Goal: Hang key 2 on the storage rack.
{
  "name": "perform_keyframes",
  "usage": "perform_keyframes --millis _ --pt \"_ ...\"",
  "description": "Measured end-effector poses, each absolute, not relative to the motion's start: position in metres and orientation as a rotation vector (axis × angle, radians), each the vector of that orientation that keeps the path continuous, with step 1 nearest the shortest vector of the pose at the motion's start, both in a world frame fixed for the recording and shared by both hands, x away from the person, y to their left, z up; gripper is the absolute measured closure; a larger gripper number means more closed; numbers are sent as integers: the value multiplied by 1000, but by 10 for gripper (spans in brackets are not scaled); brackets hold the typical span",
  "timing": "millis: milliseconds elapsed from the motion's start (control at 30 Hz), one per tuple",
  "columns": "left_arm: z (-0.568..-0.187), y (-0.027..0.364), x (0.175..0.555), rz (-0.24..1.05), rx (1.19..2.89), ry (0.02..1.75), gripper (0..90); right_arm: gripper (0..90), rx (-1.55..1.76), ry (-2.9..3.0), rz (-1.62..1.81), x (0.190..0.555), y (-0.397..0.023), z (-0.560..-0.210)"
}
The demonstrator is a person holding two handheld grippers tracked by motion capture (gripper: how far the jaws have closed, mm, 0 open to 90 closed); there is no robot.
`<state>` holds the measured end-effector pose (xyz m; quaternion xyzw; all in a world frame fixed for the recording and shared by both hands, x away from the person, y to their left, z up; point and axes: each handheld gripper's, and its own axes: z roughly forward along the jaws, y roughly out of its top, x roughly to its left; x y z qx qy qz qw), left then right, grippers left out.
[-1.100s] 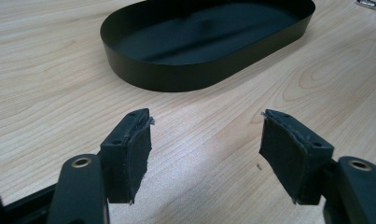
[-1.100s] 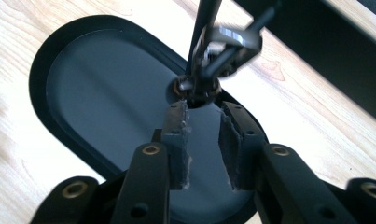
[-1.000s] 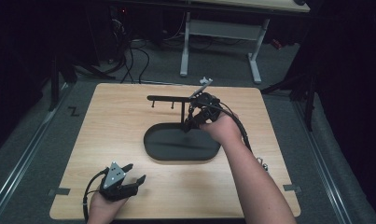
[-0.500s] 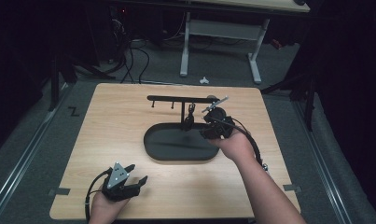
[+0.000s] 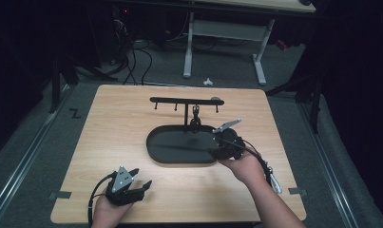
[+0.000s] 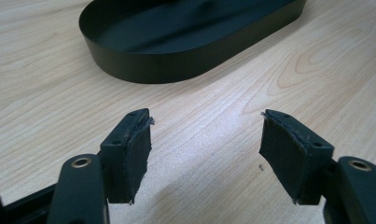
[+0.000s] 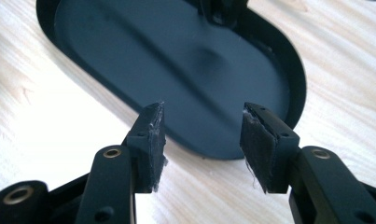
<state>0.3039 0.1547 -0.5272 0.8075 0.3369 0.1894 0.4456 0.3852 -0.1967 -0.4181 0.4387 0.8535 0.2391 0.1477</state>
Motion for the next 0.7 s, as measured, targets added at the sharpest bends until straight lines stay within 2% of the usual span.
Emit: perform_keyframes --millis 200,633,667,700 --pt "-528 153 304 467 2007 831 338 499 1221 2448 718 367 -204 -432" --pt "-527 154 305 457 2006 840 337 573 1216 2414 878 333 -224 -474" --pt "-527 154 306 456 2002 844 337 588 1209 2407 887 330 -226 -478" --pt "-527 154 306 455 2001 845 337 647 1206 2403 901 326 -229 -480"
